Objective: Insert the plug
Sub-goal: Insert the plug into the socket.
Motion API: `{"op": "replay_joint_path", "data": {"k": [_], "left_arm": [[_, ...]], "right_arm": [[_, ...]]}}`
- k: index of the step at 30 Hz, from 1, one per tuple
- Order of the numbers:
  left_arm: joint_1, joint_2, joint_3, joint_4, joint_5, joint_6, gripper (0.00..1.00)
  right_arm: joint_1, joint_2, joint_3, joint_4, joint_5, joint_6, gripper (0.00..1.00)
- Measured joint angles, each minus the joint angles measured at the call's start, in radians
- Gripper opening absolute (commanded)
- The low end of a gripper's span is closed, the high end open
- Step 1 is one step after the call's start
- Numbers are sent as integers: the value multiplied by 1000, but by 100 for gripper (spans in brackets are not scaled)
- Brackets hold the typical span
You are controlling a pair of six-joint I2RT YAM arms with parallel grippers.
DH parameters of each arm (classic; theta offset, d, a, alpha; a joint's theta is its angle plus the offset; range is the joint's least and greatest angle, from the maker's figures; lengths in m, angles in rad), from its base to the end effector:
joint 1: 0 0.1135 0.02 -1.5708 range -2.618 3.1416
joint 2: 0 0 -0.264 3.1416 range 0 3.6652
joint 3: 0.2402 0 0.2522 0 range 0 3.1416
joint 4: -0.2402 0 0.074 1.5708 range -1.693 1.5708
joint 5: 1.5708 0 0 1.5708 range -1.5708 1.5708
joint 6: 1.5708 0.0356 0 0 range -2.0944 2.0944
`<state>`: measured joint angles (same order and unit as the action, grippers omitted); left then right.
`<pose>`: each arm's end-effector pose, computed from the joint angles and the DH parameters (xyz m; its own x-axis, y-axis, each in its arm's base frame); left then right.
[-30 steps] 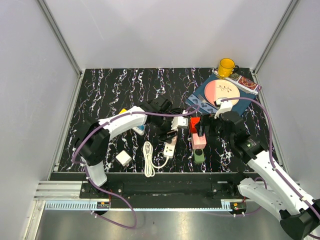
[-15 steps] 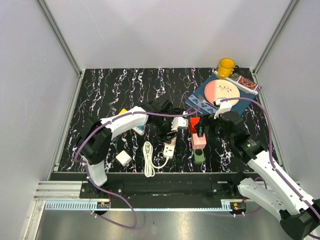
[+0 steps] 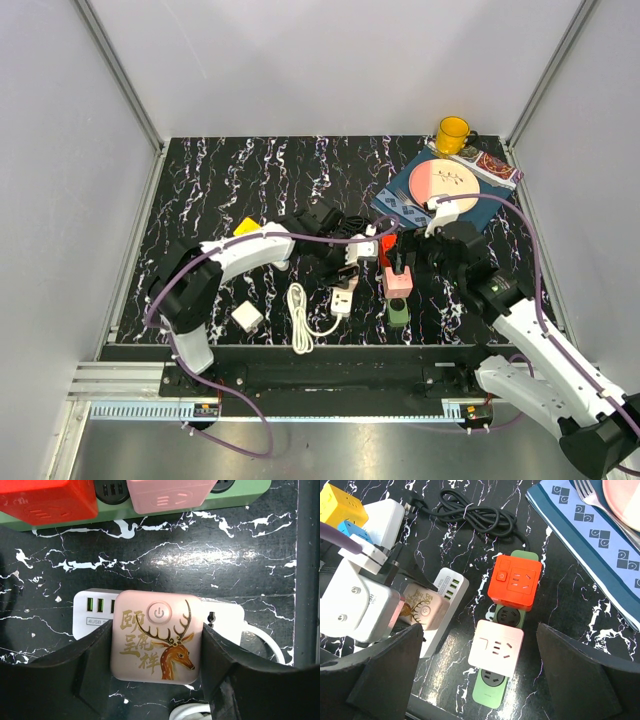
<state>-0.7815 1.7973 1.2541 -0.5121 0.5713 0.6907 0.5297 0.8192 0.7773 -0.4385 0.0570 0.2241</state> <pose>0.2500 -0.2751 0.2051 0.0220 0.7332 -0.6797 0.9960 -0.0749 -0.0486 0.1599 0.0913 0.3054 -0.4912 -0.0305 -0.8705 -0.3607 0.9168 0.1714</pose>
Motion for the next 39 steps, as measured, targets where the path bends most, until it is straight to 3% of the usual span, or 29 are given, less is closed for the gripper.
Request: {"op": "replay_joint_path", "data": {"k": [5, 12, 19, 27, 29, 31, 33, 34, 39], "left_arm": [[-4, -44, -117, 191, 23, -99, 0], [-35, -76, -319, 629, 26, -312, 0], [-57, -76, -392, 809, -3, -401, 0], [-61, -120, -480, 901, -32, -450, 6], [-64, -152, -517, 912, -48, -467, 11], [-68, -174, -540, 918, -60, -484, 24], [-68, -186, -557, 929, -69, -501, 30], [-68, -188, -560, 932, -71, -507, 40], [-68, -187, -554, 925, -76, -519, 59]], "right_arm": [[0, 10, 0, 1, -16, -3, 99], [0, 17, 0, 8, -44, -9, 100], [0, 26, 0, 9, -88, -10, 100], [-1, 70, 3, 7, -132, -10, 100], [-1, 71, 5, 7, -132, -10, 100], [-1, 75, 7, 7, -132, -10, 100], [-1, 88, 16, 6, -146, -10, 100], [-1, 93, 21, 6, -151, -10, 100], [-1, 115, 42, 4, -172, -10, 100]]}}
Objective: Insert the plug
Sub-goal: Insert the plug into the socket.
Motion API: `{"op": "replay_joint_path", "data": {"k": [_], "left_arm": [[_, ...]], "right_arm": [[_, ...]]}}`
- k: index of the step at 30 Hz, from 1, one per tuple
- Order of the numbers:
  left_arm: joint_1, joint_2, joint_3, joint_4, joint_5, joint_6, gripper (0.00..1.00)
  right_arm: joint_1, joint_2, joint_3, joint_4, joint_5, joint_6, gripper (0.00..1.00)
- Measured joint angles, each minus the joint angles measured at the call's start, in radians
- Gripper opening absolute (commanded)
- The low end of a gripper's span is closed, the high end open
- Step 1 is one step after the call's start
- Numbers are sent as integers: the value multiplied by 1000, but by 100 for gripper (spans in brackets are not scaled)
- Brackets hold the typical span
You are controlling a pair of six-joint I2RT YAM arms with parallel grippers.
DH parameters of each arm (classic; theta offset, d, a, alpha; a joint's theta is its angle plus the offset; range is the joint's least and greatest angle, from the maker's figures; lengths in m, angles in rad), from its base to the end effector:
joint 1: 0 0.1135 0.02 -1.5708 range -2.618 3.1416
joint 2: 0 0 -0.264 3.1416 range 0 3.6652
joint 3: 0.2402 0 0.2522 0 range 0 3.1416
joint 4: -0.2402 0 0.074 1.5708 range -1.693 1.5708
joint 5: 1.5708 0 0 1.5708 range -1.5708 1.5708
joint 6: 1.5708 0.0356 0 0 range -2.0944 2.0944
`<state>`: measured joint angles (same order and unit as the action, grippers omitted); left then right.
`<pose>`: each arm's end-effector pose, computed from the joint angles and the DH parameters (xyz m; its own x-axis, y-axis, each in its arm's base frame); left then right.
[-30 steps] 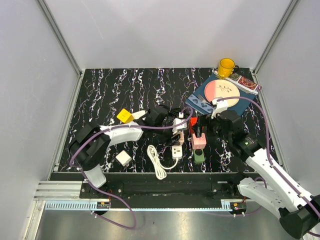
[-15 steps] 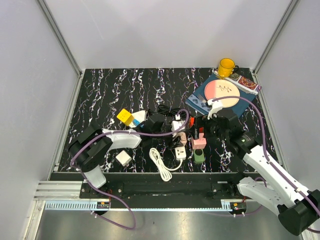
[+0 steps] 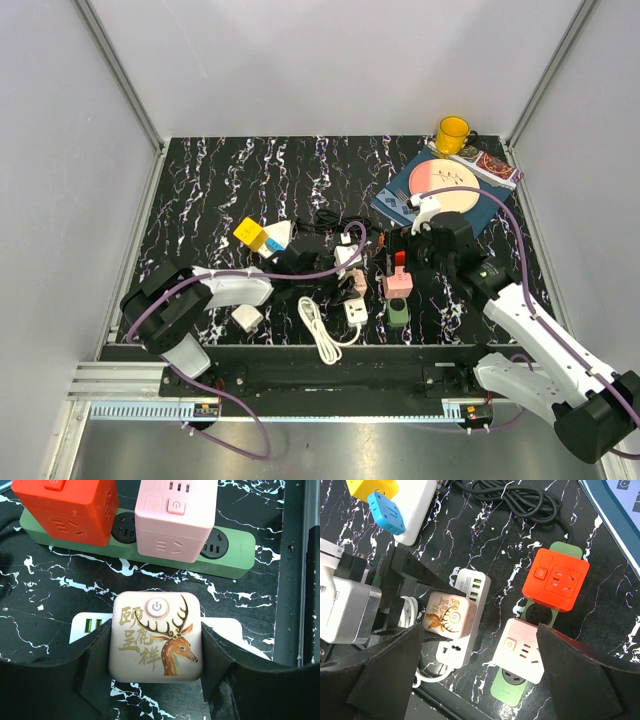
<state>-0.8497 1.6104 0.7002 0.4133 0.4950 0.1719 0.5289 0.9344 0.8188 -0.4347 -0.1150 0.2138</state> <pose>0.1990 -0.2521 0.1705 -0.1499 0.3985 -0.9048 0.9767 0.2021 -0.0727 0.1763 0.1078 0.3000 -0.5655 -0.0863 -0.8202 -0.4766 0.8459 0.2395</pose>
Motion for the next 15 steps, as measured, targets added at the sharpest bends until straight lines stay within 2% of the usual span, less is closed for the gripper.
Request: {"op": "replay_joint_path", "data": {"k": [4, 10, 15], "left_arm": [[0, 0, 9, -16, -3, -8, 73], [0, 3, 23, -142, -15, -38, 97], [3, -8, 87, -204, -26, -61, 99]], "right_arm": [[0, 0, 8, -5, -5, 0, 100], [0, -7, 11, -29, -7, 0, 100], [0, -17, 27, -50, -8, 0, 100]]}}
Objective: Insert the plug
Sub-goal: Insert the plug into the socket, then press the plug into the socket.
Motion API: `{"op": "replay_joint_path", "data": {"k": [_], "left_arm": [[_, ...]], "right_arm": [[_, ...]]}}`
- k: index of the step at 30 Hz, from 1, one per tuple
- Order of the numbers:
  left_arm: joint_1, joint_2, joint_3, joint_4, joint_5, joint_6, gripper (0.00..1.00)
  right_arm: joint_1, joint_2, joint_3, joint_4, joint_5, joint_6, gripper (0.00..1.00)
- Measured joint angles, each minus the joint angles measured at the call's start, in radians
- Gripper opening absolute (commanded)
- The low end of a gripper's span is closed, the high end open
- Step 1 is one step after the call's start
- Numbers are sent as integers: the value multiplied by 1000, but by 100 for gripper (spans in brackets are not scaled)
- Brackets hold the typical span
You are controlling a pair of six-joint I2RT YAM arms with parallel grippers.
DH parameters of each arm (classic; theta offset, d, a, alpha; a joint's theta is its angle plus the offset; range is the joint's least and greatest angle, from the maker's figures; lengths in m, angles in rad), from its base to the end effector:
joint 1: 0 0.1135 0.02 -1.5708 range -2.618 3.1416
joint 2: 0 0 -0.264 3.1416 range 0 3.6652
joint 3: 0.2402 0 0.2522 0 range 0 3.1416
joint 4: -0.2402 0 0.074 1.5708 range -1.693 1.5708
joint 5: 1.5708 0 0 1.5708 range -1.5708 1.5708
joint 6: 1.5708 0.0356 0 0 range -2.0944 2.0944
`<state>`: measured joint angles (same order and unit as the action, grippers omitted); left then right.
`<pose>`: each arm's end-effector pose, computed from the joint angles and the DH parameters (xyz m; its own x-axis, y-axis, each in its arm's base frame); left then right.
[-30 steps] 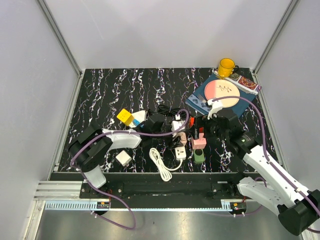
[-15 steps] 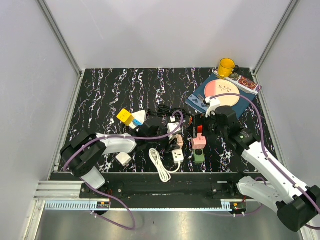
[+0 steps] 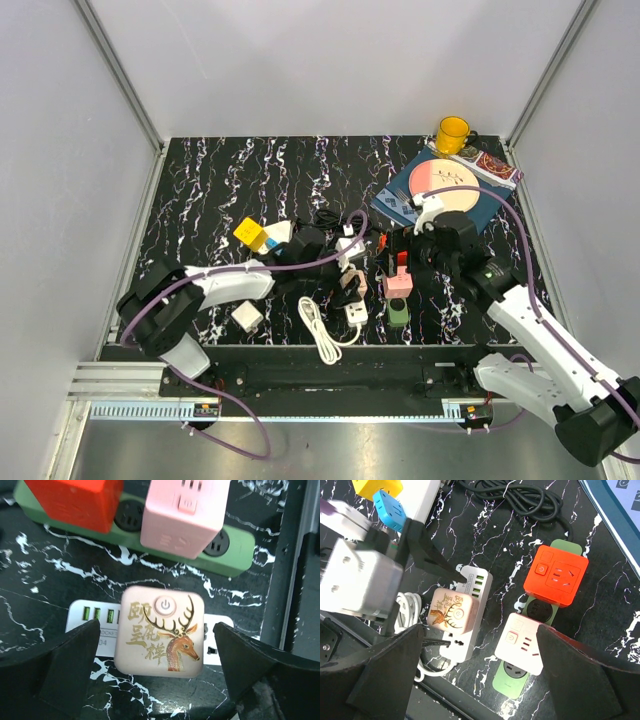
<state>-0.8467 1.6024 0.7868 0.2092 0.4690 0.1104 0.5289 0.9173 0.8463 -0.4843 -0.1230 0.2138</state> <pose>0.2045 -0.2555 0.1799 -0.2745 0.4588 -0.8451 0.9503 0.2638 -0.1655 0.1713 0.1052 0.3079 -0.5702 -0.0893 -0.8167 -0.4807 0.8424 0.2435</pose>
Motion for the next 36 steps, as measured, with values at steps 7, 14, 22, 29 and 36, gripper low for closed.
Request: {"op": "replay_joint_path", "data": {"k": [7, 14, 22, 29, 36], "left_arm": [[24, -167, 52, -72, -45, -33, 99], [150, -447, 102, -237, -288, -133, 99], [346, -685, 198, -428, -579, -186, 99], [347, -828, 98, -463, -730, -152, 99], [347, -892, 2, -476, -830, -111, 99]], "right_arm": [[0, 15, 62, -65, -6, 18, 100], [31, 132, 143, -142, -37, 93, 100], [209, 378, 278, -230, 1, 165, 100], [228, 546, 349, -282, 28, 223, 98], [259, 680, 391, -307, 35, 265, 91]]}}
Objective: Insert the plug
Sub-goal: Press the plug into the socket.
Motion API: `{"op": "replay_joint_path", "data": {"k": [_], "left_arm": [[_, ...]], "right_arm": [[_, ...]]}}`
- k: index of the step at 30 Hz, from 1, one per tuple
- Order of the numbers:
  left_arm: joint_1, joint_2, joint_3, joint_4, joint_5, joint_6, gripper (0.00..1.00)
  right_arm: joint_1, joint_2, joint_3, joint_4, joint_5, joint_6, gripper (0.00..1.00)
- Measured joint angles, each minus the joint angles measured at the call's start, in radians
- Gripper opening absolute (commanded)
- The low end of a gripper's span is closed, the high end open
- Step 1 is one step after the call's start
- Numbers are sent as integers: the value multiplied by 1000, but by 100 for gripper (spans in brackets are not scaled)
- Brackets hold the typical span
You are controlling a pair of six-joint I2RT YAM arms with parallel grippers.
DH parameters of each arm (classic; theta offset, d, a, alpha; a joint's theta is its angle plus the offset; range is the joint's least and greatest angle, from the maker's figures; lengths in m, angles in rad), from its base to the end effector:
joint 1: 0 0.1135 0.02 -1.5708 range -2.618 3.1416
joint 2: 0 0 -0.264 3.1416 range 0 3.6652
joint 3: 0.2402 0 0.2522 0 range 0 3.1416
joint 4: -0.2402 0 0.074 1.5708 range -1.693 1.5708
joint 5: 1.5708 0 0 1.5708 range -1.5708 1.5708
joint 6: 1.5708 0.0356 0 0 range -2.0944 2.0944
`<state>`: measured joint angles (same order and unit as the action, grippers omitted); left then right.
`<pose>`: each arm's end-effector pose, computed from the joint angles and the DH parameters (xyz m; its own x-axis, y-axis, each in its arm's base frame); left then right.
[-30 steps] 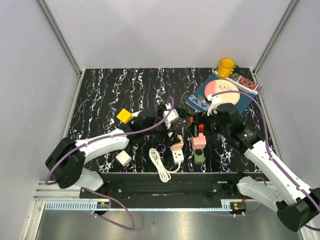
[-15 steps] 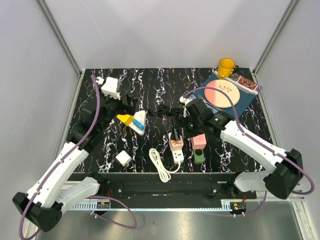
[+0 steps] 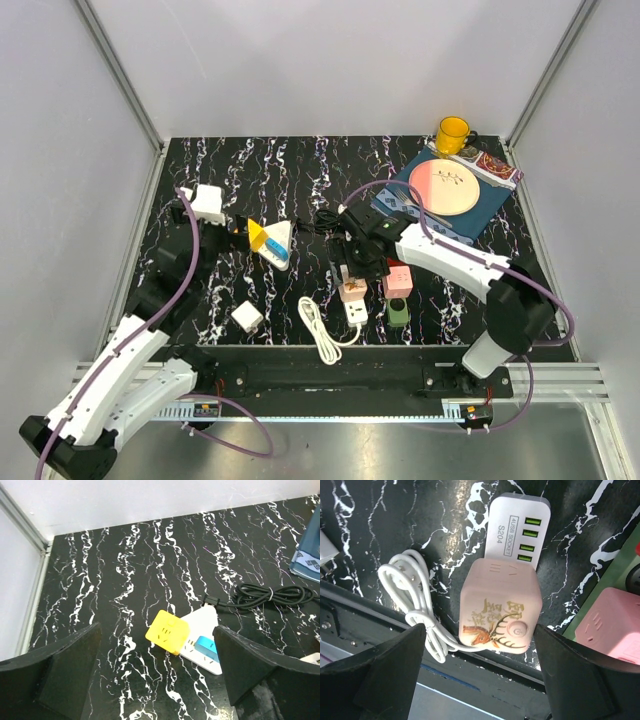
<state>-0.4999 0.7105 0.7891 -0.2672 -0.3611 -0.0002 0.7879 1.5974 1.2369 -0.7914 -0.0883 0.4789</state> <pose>0.1506 -0.0679 0.3446 -0.1646 0.0897 -0.9823 0.1438 0.9874 0.0661 0.2248 0.2304 0.2471 -0.9089 -0.2627 -0.3239 -0.3522 0.8994 0.2589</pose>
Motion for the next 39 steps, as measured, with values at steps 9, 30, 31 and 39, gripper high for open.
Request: {"op": "replay_joint_path", "data": {"k": [9, 30, 31, 39], "left_arm": [[-29, -68, -14, 8, -66, 35, 99], [-29, -76, -32, 31, -107, 58, 99], [-29, -76, -33, 31, -108, 60, 99], [-30, -76, -34, 37, -118, 71, 99]], "right_arm": [[28, 109, 42, -34, 53, 19, 69], [206, 248, 177, -142, 298, 29, 0], [210, 261, 188, -151, 307, 27, 1], [217, 323, 256, -202, 333, -12, 0]]}}
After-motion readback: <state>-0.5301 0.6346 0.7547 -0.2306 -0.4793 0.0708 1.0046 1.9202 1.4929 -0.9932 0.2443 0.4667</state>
